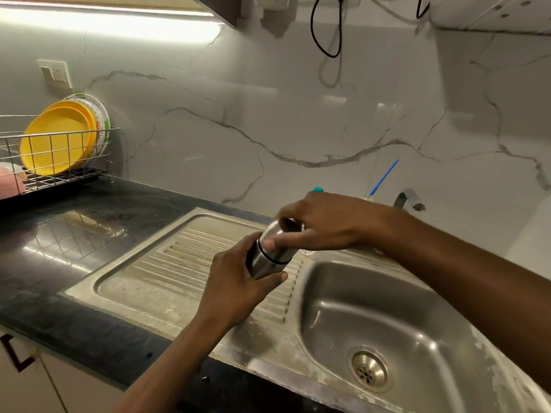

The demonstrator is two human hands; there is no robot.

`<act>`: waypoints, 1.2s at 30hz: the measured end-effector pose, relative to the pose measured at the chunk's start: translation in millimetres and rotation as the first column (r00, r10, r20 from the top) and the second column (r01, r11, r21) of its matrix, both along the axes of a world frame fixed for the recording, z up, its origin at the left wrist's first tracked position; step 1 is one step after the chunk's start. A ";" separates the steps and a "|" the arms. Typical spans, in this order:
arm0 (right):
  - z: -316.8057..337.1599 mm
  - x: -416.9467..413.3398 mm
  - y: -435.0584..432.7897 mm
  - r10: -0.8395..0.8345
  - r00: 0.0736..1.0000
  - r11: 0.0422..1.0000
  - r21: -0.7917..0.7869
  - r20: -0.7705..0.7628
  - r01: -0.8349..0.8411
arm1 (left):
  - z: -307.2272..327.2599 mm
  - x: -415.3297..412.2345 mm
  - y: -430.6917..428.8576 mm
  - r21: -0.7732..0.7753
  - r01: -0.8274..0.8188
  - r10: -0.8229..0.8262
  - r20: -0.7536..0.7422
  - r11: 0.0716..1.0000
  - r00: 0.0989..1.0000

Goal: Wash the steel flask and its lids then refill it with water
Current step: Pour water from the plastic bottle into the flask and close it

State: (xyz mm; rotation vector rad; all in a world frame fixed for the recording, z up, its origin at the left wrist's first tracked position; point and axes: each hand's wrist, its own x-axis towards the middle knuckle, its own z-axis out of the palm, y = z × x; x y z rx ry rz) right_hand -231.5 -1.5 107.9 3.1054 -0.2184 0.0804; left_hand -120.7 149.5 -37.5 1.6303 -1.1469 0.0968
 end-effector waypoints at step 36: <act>-45.0 -11.8 12.9 -0.145 0.912 0.963 0.266 0.383 0.042 | 4.7 -1.0 -2.9 -0.107 -0.011 0.014 0.032 0.994 0.999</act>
